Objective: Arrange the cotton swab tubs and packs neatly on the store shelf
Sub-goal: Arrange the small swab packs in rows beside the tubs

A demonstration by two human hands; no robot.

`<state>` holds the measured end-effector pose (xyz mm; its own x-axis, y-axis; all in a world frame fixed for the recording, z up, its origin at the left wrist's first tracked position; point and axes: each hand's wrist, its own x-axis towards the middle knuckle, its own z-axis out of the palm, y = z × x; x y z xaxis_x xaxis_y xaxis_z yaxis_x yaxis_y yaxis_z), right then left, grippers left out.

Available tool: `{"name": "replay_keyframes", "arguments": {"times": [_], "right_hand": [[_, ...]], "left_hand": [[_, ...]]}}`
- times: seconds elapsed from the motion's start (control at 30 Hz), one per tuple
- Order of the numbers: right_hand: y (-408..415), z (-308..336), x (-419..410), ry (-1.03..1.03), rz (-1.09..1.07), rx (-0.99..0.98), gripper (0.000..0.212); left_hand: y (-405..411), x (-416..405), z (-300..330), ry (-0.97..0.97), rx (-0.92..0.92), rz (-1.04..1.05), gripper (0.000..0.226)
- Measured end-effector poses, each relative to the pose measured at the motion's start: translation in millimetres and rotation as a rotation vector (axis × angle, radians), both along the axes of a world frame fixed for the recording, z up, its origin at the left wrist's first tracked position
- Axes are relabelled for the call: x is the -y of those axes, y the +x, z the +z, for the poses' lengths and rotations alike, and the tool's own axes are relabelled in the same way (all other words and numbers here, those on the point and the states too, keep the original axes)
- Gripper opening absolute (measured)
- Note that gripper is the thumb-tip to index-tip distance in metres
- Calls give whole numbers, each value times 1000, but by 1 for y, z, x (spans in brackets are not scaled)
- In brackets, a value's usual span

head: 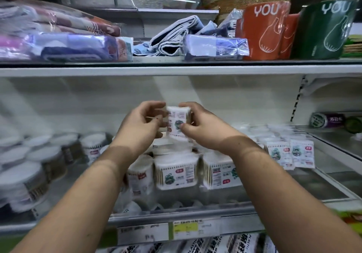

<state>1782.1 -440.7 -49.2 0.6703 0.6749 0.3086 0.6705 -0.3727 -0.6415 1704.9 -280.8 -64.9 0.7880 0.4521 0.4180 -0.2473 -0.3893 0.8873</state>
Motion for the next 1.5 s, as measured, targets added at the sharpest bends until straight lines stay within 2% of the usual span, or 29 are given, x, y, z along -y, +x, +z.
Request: {"name": "replay_keyframes", "arguments": {"times": [0.1, 0.3, 0.47, 0.57, 0.63, 0.8, 0.87, 0.97, 1.03, 1.13, 1.23, 1.33, 1.43, 1.5], "right_hand": [[-2, -3, 3, 53, 22, -105, 60], [-3, -13, 12, 192, 12, -271, 50], [-5, -11, 33, 259, -49, -266, 48], [0, -9, 52, 215, -174, -145, 31], [2, -8, 61, 243, -206, -141, 23], [13, -12, 100, 619, -153, -431, 21], [18, -14, 114, 694, -156, -491, 22], [25, -18, 136, 511, -202, -485, 36], [31, -22, 151, 316, -292, -360, 49], [42, -23, 169, 283, -355, -198, 60], [51, -24, 180, 222, -272, -146, 47], [61, -32, 184, 15, -257, -110, 25], [71, -42, 187, -147, -262, -122, 23], [74, -48, 185, -241, -229, -122, 23]], "left_hand": [[-3, -13, -6, 95, -36, 25, 33], [-2, -4, -11, 43, -15, -131, 40], [2, 8, -8, 24, 38, -180, 46], [13, 25, -3, 17, 76, -236, 45], [16, 36, 1, 32, 85, -268, 45], [30, 70, 0, 86, 64, -304, 56], [37, 83, -2, 111, 37, -300, 56], [52, 100, -3, 114, 36, -276, 41], [60, 108, -1, 143, 27, -252, 39], [66, 126, 4, 330, -26, -291, 34], [70, 150, 8, 572, -85, -291, 31], [80, 163, 3, 704, -184, -250, 41], [88, 170, -4, 796, -303, -208, 35], [92, 173, -9, 890, -310, -175, 28]]}}
